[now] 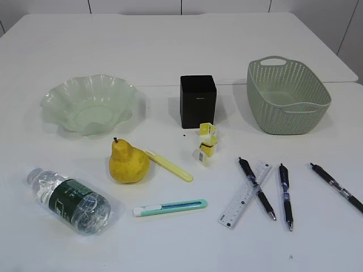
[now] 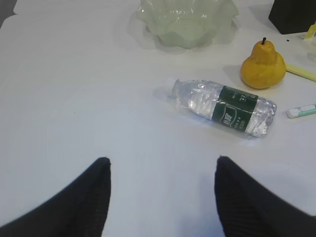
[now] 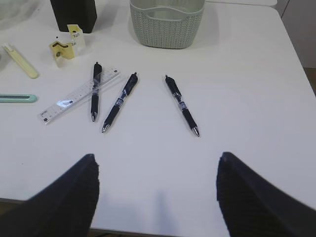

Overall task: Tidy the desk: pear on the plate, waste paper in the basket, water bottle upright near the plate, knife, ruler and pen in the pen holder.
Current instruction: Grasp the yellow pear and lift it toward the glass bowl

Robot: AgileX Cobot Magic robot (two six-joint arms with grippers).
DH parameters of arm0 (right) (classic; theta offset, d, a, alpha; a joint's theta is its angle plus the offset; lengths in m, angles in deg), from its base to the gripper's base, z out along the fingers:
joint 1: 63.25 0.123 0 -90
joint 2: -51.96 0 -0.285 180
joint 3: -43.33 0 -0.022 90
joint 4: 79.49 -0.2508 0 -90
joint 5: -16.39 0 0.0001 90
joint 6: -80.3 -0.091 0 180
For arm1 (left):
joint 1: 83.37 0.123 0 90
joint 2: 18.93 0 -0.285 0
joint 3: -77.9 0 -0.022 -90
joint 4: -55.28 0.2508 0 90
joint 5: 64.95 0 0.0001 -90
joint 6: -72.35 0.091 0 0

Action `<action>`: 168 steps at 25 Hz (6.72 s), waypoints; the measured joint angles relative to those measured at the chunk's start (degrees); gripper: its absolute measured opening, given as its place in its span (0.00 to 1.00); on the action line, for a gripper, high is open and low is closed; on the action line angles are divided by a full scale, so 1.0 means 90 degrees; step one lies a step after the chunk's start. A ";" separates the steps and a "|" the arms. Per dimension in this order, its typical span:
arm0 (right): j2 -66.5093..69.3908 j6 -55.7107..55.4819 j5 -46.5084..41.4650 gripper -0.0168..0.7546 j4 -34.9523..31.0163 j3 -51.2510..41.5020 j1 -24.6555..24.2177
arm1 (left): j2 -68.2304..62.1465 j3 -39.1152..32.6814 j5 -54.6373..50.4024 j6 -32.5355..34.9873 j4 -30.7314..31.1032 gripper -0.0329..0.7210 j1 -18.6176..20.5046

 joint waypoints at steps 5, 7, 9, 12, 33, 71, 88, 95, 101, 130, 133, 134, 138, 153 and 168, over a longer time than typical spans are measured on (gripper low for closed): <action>0.0000 0.0000 0.0000 0.74 0.0000 0.0000 0.0000 | 0.0000 0.0000 0.0000 0.0000 0.0000 0.66 0.0000; 0.0000 0.0000 0.0000 0.74 0.0000 0.0000 0.0000 | 0.0000 0.0000 0.0000 0.0000 0.0000 0.66 0.0000; 0.0000 0.0000 0.0000 0.74 0.0000 0.0000 0.0000 | 0.0000 0.0000 0.0000 0.0000 0.0000 0.66 0.0000; 0.0000 0.0000 0.0000 0.74 0.0000 0.0000 0.0000 | 0.0000 0.0000 0.0000 0.0000 0.0000 0.66 0.0000; 0.0000 0.0000 0.0000 0.74 0.0000 0.0000 0.0000 | 0.0000 0.0000 0.0000 0.0000 -0.0024 0.66 0.0000; 0.4149 -0.0106 0.2157 0.64 -0.0723 0.1029 0.0000 | -0.4996 0.1636 0.2107 0.0674 -0.0544 0.80 -0.0949; 0.6365 -0.0004 0.1529 0.62 -0.0845 0.2374 0.0000 | -1.0436 0.5562 0.0923 0.0678 -0.0661 0.81 -0.2313; 0.6837 -0.0004 0.1426 0.62 -0.0845 0.2424 0.0000 | -1.1817 0.6437 0.0630 0.0666 -0.1230 0.81 -0.2390; 0.6905 -0.0004 0.1413 0.62 -0.0848 0.2424 0.0000 | -1.2265 0.6469 0.0630 0.0449 -0.0862 0.81 -0.2509; 0.6905 0.0001 0.1356 0.62 -0.0859 0.2424 0.0000 | -1.3220 0.6507 0.1004 0.0339 -0.0785 0.69 -0.2509; 0.6905 0.0001 0.1351 0.62 -0.0859 0.2424 0.0000 | -1.3220 0.6507 0.1004 0.0339 -0.0785 0.63 -0.2509; 0.6905 0.0011 0.1351 0.62 -0.0859 0.2424 0.0000 | -1.3220 0.6507 0.1004 0.0339 -0.0797 0.61 -0.2509; 0.6905 0.0011 0.1351 0.62 -0.0859 0.2424 0.0000 | -1.3220 0.6519 0.1004 0.0339 -0.0821 0.54 -0.2509; 0.6905 0.0011 0.1341 0.62 -0.0859 0.2424 0.0000 | -1.3220 0.6519 0.1004 0.0339 -0.0836 0.46 -0.2509; 0.6905 0.0011 0.1341 0.62 -0.0859 0.2424 0.0000 | -1.3220 0.6519 0.1004 0.0339 -0.0851 0.43 -0.2509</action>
